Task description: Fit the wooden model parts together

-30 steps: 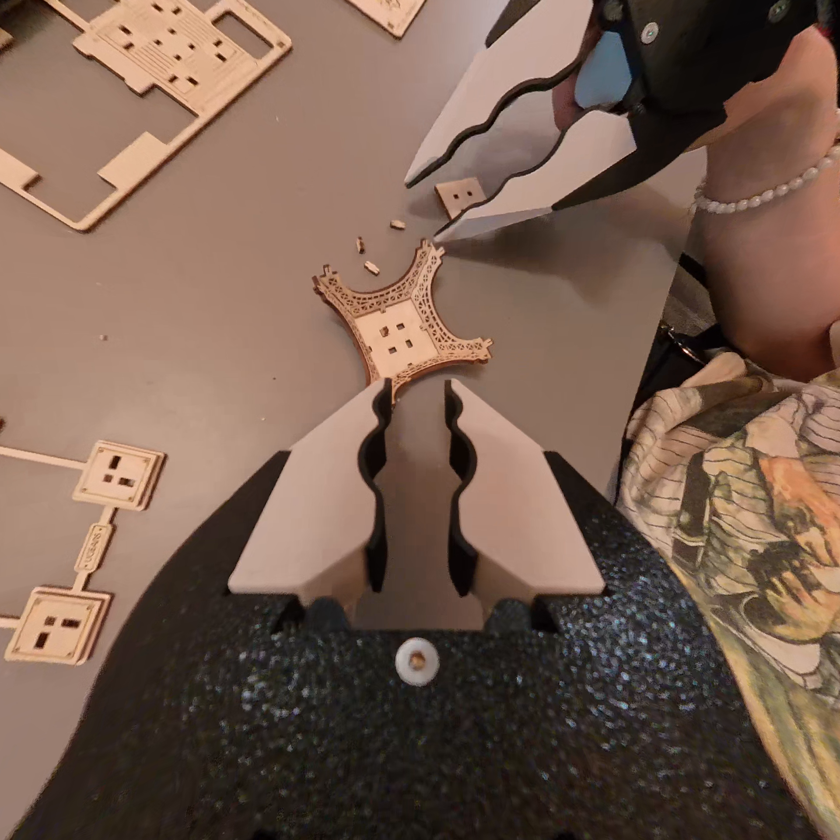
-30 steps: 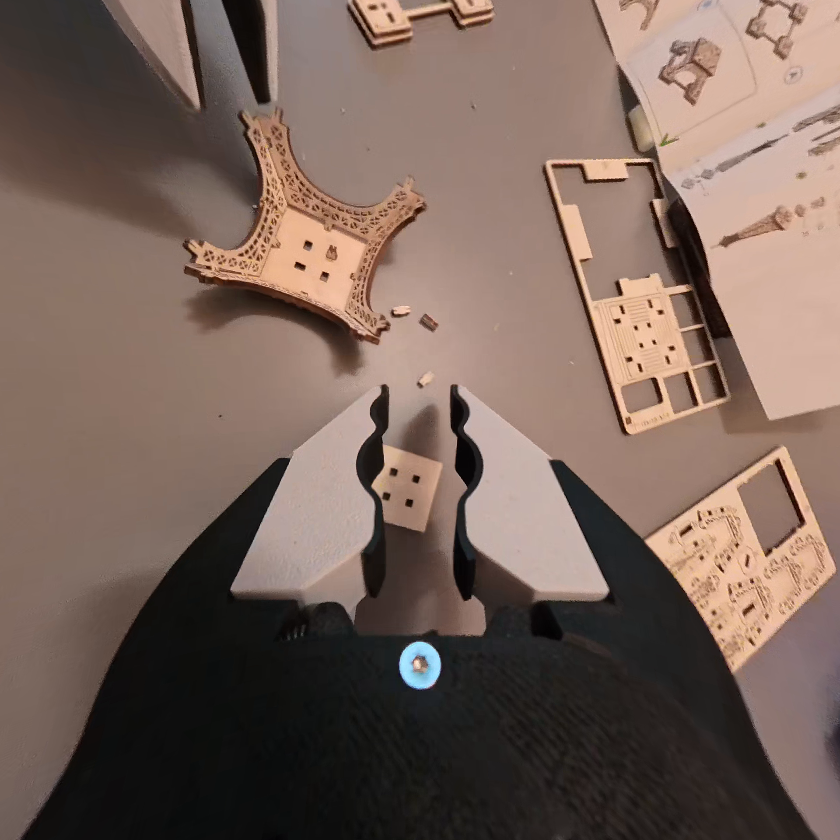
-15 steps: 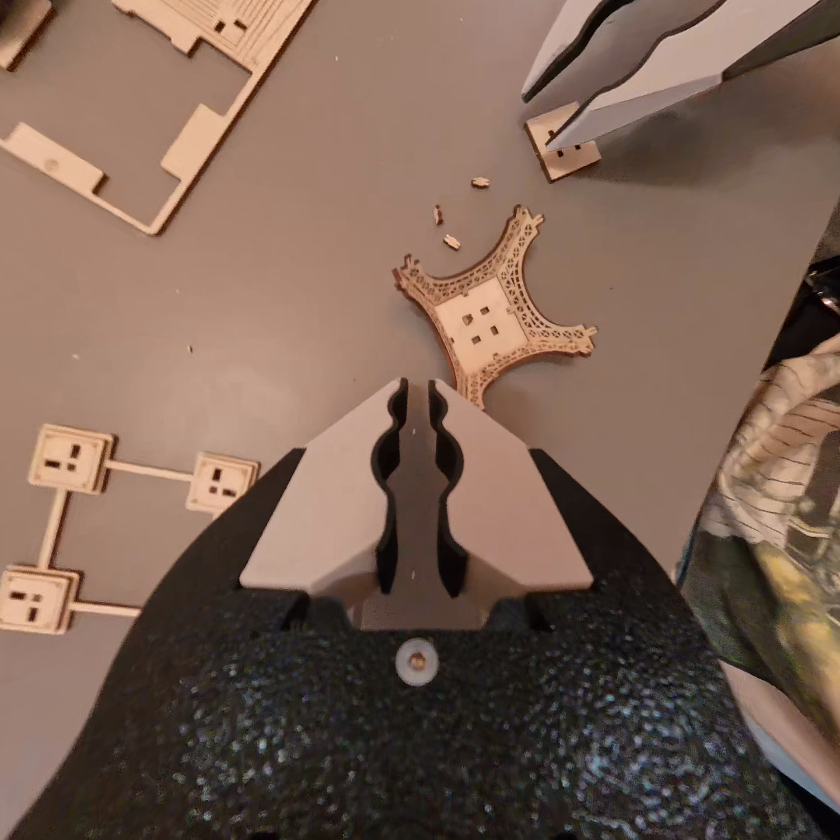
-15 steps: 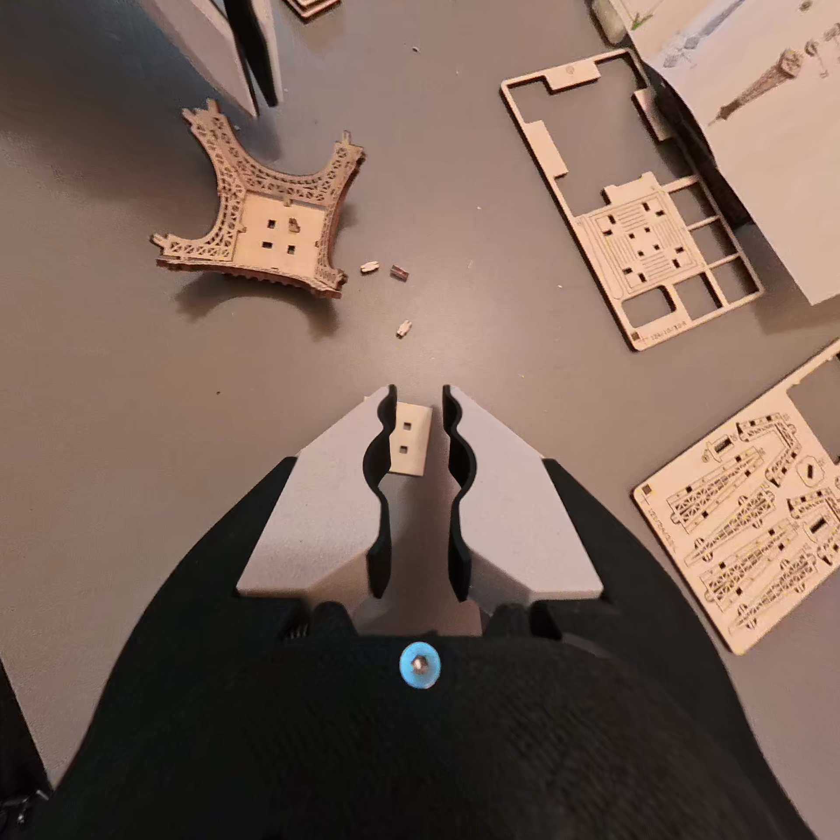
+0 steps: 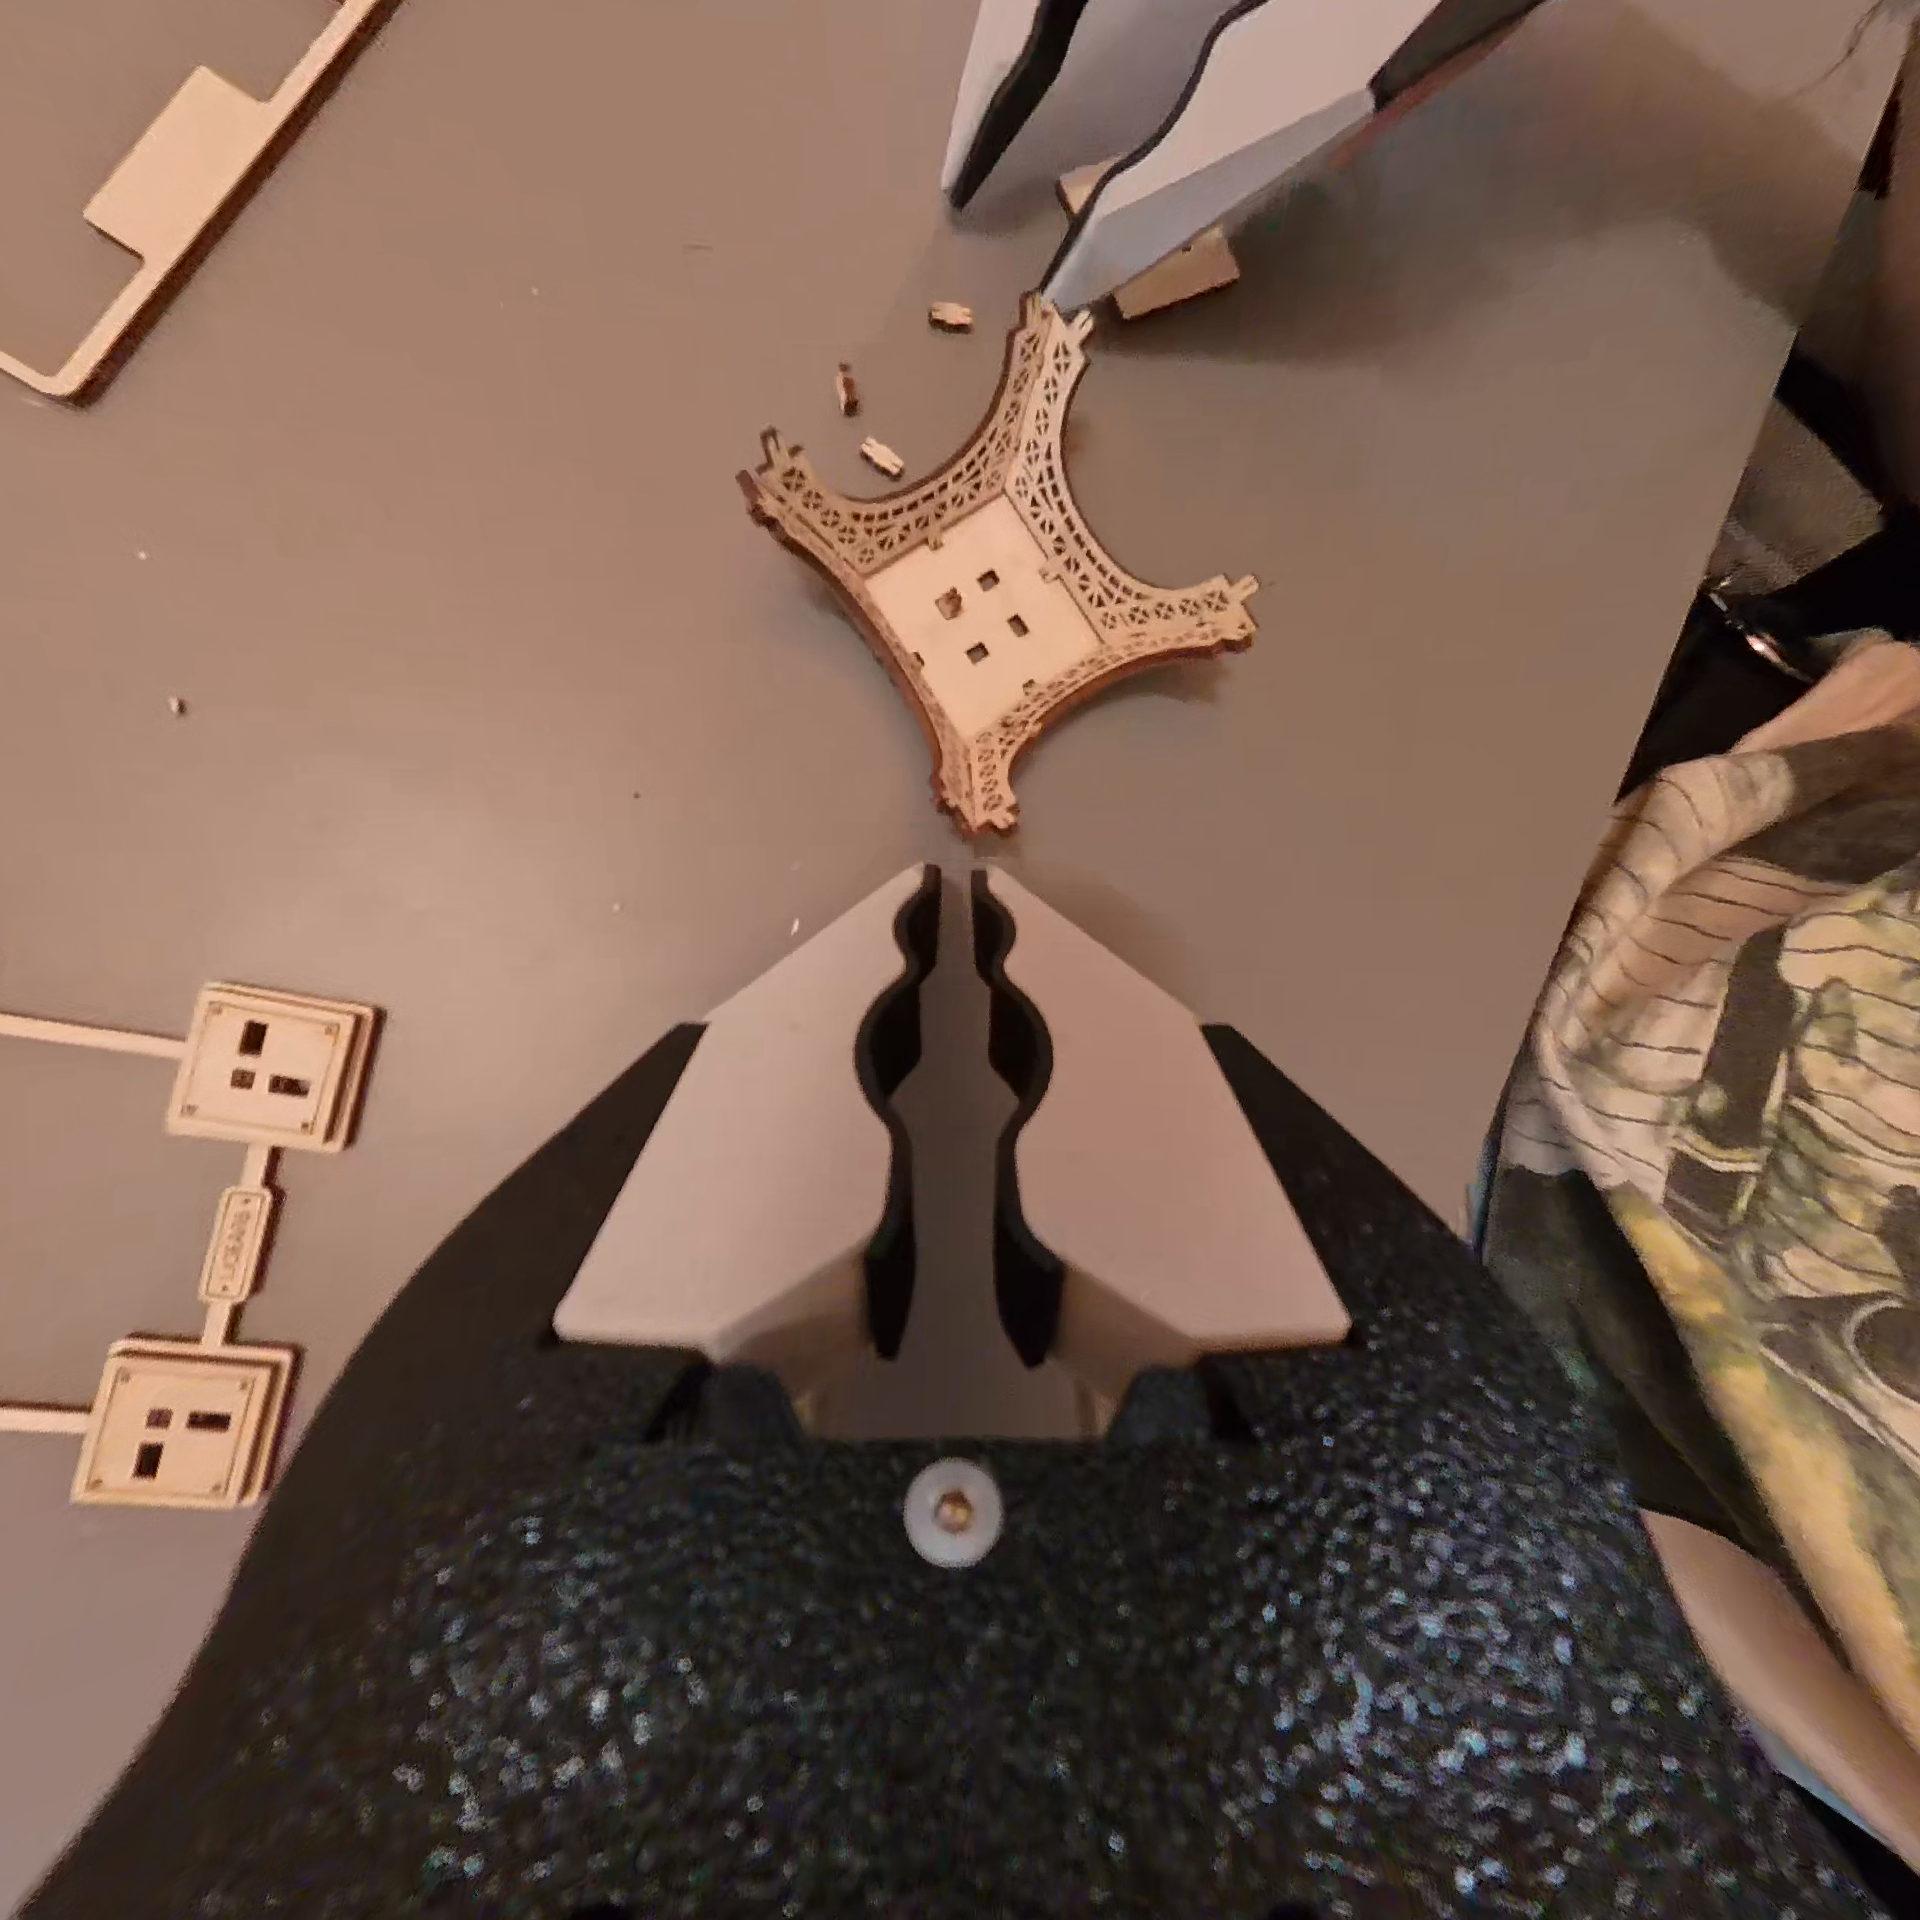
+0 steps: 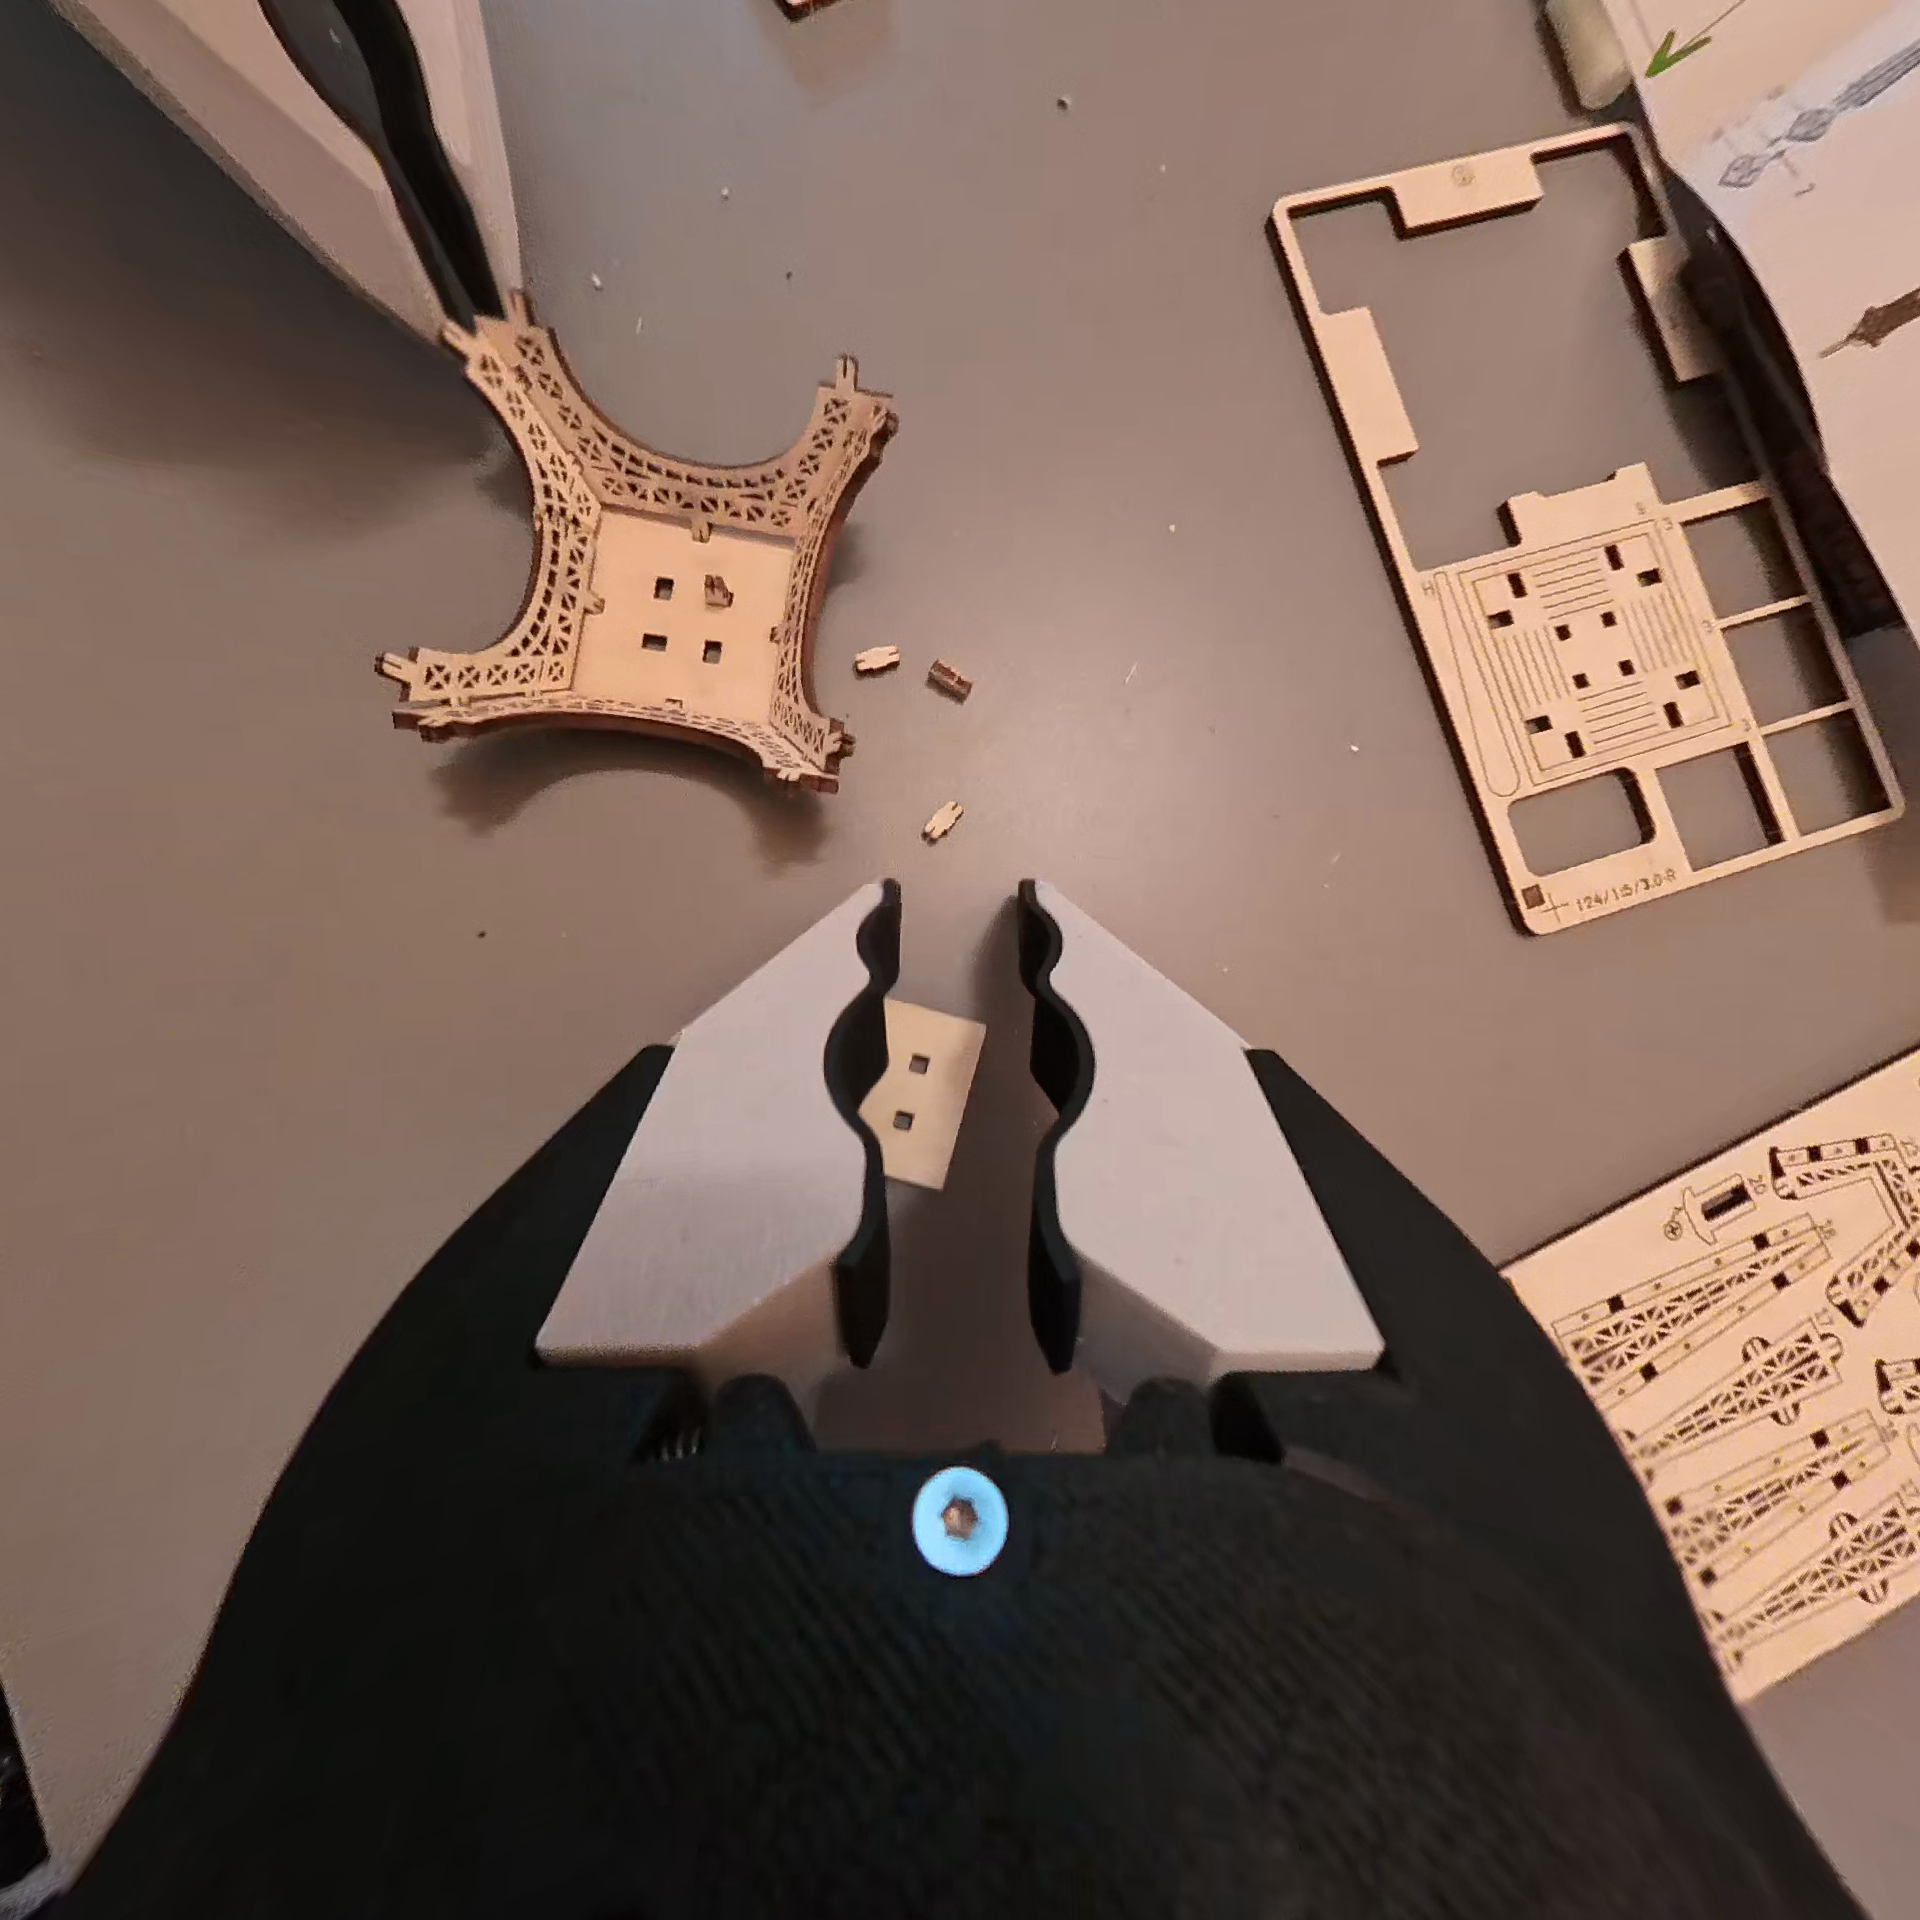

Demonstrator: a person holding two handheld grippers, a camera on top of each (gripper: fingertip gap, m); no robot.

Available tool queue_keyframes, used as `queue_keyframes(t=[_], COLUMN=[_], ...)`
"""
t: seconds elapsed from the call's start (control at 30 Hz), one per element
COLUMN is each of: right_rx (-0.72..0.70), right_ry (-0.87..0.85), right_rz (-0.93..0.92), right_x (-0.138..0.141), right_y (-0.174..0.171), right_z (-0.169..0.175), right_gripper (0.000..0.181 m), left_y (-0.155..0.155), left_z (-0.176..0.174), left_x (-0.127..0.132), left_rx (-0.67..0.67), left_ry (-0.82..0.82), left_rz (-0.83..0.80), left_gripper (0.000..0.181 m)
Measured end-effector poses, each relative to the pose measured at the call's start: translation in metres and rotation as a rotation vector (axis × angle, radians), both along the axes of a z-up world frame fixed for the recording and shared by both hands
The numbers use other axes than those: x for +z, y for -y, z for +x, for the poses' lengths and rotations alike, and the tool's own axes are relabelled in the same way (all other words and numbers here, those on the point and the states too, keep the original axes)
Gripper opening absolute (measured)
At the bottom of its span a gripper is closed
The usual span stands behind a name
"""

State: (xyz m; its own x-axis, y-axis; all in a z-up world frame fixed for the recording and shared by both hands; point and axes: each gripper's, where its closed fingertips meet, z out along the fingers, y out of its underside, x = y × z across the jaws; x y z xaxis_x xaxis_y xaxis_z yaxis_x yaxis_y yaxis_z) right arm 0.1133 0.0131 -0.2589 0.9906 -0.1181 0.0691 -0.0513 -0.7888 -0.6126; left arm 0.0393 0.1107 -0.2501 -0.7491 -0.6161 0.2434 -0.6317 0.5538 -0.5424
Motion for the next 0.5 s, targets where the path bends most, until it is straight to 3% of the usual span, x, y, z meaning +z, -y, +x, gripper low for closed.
queue_keyframes(t=[0.27, 0.5], right_rx=[-0.086, -0.109], right_ry=[-0.055, -0.041], right_rz=[0.043, 0.036], right_x=[0.004, -0.001], right_y=[-0.012, -0.016], right_z=[0.0, 0.0], right_gripper=[0.023, 0.002], left_y=[-0.015, -0.014], left_z=[0.008, 0.025], left_x=[0.017, 0.027], left_rx=[0.071, 0.062], left_ry=[0.073, 0.118], left_rz=[-0.084, -0.122], left_gripper=[0.003, 0.003])
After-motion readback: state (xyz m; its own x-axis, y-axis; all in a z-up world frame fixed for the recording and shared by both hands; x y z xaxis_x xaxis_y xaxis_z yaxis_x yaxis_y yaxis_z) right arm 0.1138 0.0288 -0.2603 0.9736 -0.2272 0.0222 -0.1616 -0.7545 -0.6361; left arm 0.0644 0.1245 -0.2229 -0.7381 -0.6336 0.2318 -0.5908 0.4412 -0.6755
